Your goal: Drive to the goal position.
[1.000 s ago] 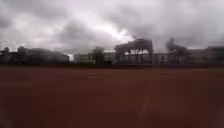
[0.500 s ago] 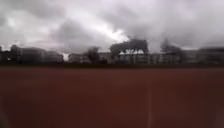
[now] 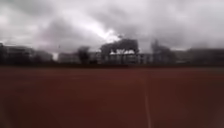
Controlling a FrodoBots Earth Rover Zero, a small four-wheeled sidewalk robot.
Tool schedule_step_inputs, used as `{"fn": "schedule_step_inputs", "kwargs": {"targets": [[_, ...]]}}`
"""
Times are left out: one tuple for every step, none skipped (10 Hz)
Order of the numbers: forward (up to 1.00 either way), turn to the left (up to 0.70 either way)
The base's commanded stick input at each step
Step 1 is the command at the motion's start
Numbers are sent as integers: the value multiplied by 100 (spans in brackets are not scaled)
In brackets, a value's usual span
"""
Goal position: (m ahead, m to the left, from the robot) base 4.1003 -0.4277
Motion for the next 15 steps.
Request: {"fn": "schedule_step_inputs", "kwargs": {"targets": [[70,0],[70,0],[70,0],[70,0],[70,0],[70,0],[70,0],[70,0],[70,0],[70,0],[70,0],[70,0],[70,0],[70,0],[70,0]]}}
